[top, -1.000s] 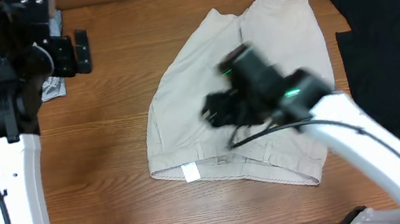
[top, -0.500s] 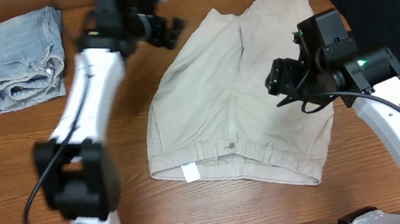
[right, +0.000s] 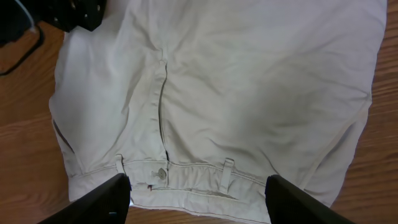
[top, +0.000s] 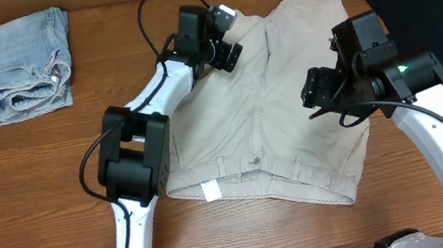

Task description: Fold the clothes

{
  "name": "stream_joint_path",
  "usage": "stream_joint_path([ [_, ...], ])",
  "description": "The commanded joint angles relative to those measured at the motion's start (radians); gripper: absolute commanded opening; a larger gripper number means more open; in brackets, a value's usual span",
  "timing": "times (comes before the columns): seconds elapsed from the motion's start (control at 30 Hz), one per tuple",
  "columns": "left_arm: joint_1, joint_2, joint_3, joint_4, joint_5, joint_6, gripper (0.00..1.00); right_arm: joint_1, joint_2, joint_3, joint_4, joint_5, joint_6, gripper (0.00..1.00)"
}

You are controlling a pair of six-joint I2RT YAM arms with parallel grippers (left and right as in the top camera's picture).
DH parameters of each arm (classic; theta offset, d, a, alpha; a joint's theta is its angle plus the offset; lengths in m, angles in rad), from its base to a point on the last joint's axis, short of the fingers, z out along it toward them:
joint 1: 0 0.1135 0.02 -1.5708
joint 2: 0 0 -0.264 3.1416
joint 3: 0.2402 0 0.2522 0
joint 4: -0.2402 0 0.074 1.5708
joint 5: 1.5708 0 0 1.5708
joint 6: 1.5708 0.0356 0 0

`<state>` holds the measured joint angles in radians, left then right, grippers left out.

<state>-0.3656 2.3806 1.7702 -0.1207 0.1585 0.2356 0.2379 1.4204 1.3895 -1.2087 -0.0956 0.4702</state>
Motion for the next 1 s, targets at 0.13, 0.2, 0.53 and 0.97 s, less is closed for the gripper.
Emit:
stream_joint_path([
  [0.13, 0.024, 0.049, 0.013, 0.052, -0.046, -0.126, 1.0, -0.003, -0.005, 0.019, 0.002, 0.043, -0.007, 0.76],
  [0.2, 0.03, 0.052, 0.013, 0.065, -0.044, -0.159, 1.0, -0.003, -0.005, 0.019, 0.002, 0.043, -0.007, 0.77],
  [0.53, 0.069, 0.045, 0.1, 0.051, 0.06, -0.243, 1.0, -0.003, -0.005, 0.019, 0.003, 0.058, -0.007, 0.77],
  [0.97, 0.047, 0.1, 0.1, 0.017, 0.044, -0.127, 1.0, -0.003, -0.005, 0.019, -0.013, 0.061, -0.007, 0.77],
])
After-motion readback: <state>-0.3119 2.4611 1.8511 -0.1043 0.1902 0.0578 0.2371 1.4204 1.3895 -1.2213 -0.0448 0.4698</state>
